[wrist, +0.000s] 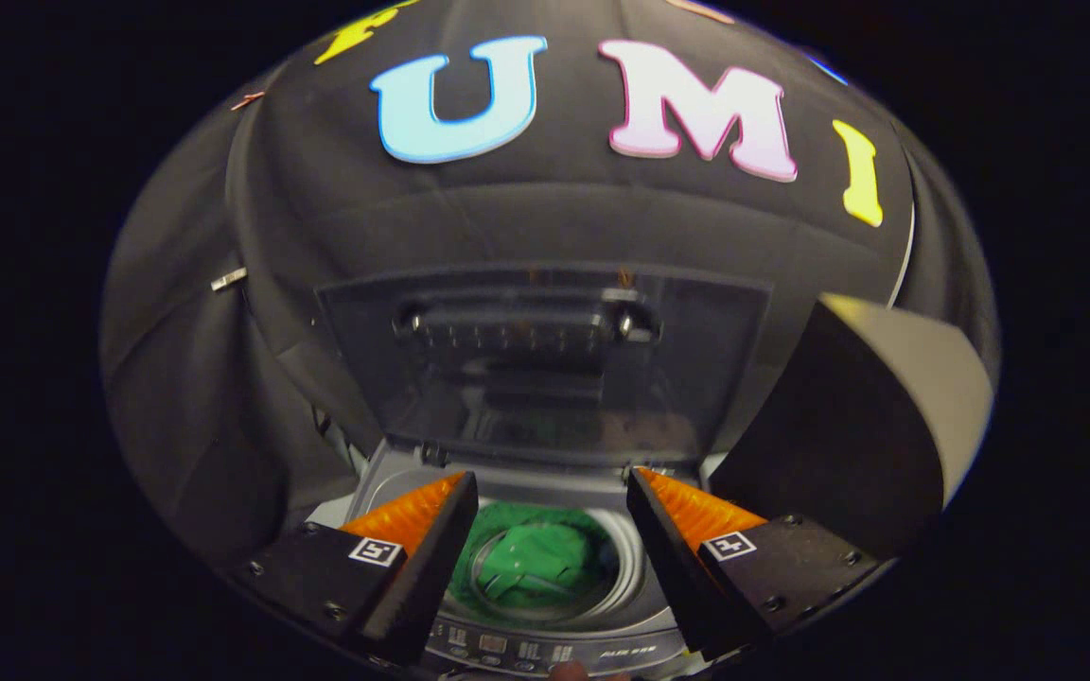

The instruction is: Put the clothes into the washing machine and then close the washing machine lid.

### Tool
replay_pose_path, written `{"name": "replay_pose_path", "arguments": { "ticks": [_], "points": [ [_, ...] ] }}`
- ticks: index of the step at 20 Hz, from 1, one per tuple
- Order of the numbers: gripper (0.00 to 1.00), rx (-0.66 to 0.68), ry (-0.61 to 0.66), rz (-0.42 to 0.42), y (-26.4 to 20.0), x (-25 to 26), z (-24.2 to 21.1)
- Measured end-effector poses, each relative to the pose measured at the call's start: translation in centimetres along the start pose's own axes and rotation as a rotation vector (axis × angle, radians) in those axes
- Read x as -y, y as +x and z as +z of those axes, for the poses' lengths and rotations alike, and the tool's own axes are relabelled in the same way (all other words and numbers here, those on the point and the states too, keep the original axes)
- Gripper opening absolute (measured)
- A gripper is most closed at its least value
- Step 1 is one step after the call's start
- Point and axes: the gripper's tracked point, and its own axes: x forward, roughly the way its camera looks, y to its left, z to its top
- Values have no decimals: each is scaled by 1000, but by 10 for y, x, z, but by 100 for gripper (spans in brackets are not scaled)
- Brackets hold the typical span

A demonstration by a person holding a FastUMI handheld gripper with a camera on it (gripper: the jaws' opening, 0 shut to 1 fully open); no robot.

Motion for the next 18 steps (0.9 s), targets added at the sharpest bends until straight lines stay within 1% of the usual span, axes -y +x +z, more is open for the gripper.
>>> {"name": "replay_pose_path", "arguments": {
  "ticks": [4,6,7,9,11,14,18],
  "points": [
    [99,330,-39,5,-36,3,86],
    [99,448,-50,0,-52,10,125],
    [98,481,-54,8,-65,8,142],
    [98,523,-45,23,-81,6,172],
    [98,541,-28,13,-80,12,183],
    [98,548,-17,-13,-71,19,203],
    [98,529,-10,-48,-44,33,217]
  ]
}}
